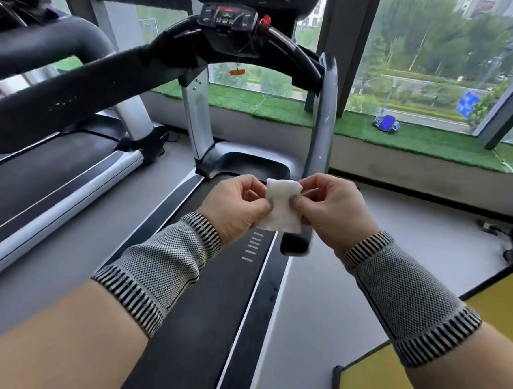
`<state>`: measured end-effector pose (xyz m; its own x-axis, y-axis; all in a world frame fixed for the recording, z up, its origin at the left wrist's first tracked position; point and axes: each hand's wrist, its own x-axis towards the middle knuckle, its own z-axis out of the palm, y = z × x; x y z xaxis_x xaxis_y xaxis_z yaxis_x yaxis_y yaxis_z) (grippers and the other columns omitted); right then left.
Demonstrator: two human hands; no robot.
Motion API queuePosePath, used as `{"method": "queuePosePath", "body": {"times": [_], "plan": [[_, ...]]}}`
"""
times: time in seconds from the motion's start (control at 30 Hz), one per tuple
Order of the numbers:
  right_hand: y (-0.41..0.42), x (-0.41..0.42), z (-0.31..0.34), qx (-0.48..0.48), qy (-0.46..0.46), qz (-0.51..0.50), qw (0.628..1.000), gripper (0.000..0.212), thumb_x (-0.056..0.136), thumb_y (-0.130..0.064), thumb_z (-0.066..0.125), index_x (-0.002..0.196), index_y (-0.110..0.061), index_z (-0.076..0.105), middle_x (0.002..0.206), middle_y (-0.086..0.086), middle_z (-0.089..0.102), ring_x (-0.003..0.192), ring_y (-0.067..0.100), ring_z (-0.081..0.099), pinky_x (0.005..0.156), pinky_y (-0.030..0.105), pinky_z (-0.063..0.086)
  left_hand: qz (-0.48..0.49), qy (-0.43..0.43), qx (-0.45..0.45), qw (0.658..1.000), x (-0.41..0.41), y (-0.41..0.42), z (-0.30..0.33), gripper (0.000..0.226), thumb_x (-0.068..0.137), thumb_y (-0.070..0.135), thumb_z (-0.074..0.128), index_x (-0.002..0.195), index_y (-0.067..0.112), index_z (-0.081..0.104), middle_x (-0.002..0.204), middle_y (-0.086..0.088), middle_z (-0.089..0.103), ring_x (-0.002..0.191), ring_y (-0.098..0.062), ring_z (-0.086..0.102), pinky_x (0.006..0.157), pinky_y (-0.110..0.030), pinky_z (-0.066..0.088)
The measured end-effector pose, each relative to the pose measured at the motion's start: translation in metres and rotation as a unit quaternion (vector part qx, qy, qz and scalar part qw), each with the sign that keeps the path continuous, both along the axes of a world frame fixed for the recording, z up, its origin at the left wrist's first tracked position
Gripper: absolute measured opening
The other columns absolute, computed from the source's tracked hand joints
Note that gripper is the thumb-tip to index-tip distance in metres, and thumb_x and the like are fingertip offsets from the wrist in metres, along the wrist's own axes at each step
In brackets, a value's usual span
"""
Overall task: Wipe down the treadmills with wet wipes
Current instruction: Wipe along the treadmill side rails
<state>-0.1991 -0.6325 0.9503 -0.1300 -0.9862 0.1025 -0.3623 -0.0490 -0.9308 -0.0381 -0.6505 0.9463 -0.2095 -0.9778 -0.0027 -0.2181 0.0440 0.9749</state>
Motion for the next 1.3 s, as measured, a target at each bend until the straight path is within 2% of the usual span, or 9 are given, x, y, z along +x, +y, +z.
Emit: {"method": "queuePosePath", "body": {"times": [0.1, 0.2, 0.3, 0.57, 0.83, 0.9, 1.0, 1.1, 1.3], "plan": [[-0.009, -0.004, -0.003, -0.021, 0.063, -0.076, 0.995, 0.014, 0.077, -0.011, 0.068, 0.069, -0.023, 0.065, 0.064, -0.001, 0.065, 0.058, 0.017, 0.058, 0.064, 0.038, 0.054, 0.051, -0.036, -0.023, 0.998, 0.008, -0.015, -0.017, 0.026, 0.085, 0.008, 0.064, 0.065, 0.017, 0.051, 0.058, 0.007, 0.052, 0.058, -0.011, 0.049, 0.061, -0.026, 0.047], [-0.026, -0.009, -0.006, -0.022, 0.121, -0.182, 0.976, 0.008, 0.076, -0.018, 0.068, 0.071, -0.024, 0.065, 0.068, -0.009, 0.065, 0.067, 0.012, 0.06, 0.076, 0.034, 0.054, 0.065, -0.082, -0.047, 0.993, 0.011, -0.035, -0.033, 0.037, 0.091, 0.02, 0.06, 0.057, 0.017, 0.046, 0.041, 0.012, 0.048, 0.04, -0.001, 0.044, 0.046, -0.01, 0.034], [-0.039, -0.006, -0.014, 0.031, 0.177, -0.226, 0.958, 0.012, 0.077, -0.023, 0.067, 0.089, -0.022, 0.066, 0.09, -0.004, 0.069, 0.089, 0.016, 0.064, 0.09, 0.035, 0.05, 0.022, -0.107, -0.05, 0.993, 0.008, -0.061, -0.05, 0.033, 0.087, 0.021, 0.062, 0.06, 0.015, 0.045, 0.052, 0.007, 0.046, 0.047, -0.005, 0.041, 0.043, -0.01, 0.032], [-0.056, 0.027, -0.011, 0.244, 0.165, -0.328, 0.898, 0.059, 0.078, -0.036, 0.07, 0.128, -0.009, 0.056, 0.115, 0.005, 0.064, 0.103, 0.019, 0.061, 0.097, 0.036, 0.048, -0.087, -0.106, 0.045, 0.99, -0.002, -0.102, -0.074, 0.018, 0.089, 0.03, 0.063, 0.102, 0.018, 0.059, 0.073, 0.013, 0.055, 0.066, -0.005, 0.053, 0.061, -0.015, 0.044], [-0.071, 0.034, -0.002, 0.306, 0.252, -0.312, 0.863, 0.022, 0.085, -0.029, 0.064, 0.1, -0.015, 0.07, 0.094, 0.002, 0.069, 0.085, 0.017, 0.061, 0.079, 0.025, 0.047, -0.163, -0.13, 0.049, 0.977, -0.025, -0.069, -0.093, 0.026, 0.097, 0.032, 0.051, 0.112, 0.023, 0.07, 0.089, 0.004, 0.056, 0.081, -0.011, 0.053, 0.064, -0.011, 0.035], [-0.073, 0.035, -0.003, 0.313, 0.264, -0.312, 0.857, 0.019, 0.085, -0.029, 0.062, 0.095, -0.015, 0.07, 0.092, 0.002, 0.07, 0.086, 0.022, 0.064, 0.082, 0.031, 0.051, -0.154, -0.079, 0.094, 0.981, -0.023, -0.046, -0.094, 0.03, 0.098, 0.021, 0.048, 0.123, 0.017, 0.065, 0.112, 0.005, 0.054, 0.094, -0.006, 0.052, 0.075, -0.002, 0.039], [-0.073, 0.036, -0.004, 0.32, 0.272, -0.301, 0.856, 0.02, 0.085, -0.03, 0.06, 0.093, -0.016, 0.07, 0.09, 0.002, 0.07, 0.087, 0.023, 0.065, 0.085, 0.038, 0.053, -0.19, 0.014, 0.141, 0.972, -0.018, -0.017, -0.092, 0.047, 0.1, 0.02, 0.038, 0.147, 0.018, 0.036, 0.154, 0.006, 0.028, 0.137, -0.006, 0.032, 0.113, -0.018, 0.026], [-0.071, 0.034, -0.004, 0.312, 0.271, -0.291, 0.863, 0.023, 0.085, -0.032, 0.06, 0.098, -0.016, 0.071, 0.095, 0.001, 0.071, 0.091, 0.021, 0.065, 0.089, 0.04, 0.052, -0.211, 0.061, 0.166, 0.961, -0.027, -0.008, -0.094, 0.064, 0.093, 0.041, 0.028, 0.153, 0.025, 0.011, 0.158, 0.008, 0.018, 0.144, -0.003, 0.016, 0.119, -0.026, 0.016], [-0.072, 0.031, 0.004, 0.319, 0.276, -0.277, 0.864, 0.024, 0.085, -0.03, 0.063, 0.101, -0.013, 0.069, 0.096, 0.001, 0.069, 0.092, 0.02, 0.064, 0.09, 0.038, 0.051, -0.169, 0.129, 0.235, 0.949, -0.044, -0.004, -0.11, 0.077, 0.086, 0.06, 0.019, 0.153, 0.027, 0.001, 0.161, 0.009, 0.004, 0.145, 0.0, 0.002, 0.121, -0.029, 0.005]]}}
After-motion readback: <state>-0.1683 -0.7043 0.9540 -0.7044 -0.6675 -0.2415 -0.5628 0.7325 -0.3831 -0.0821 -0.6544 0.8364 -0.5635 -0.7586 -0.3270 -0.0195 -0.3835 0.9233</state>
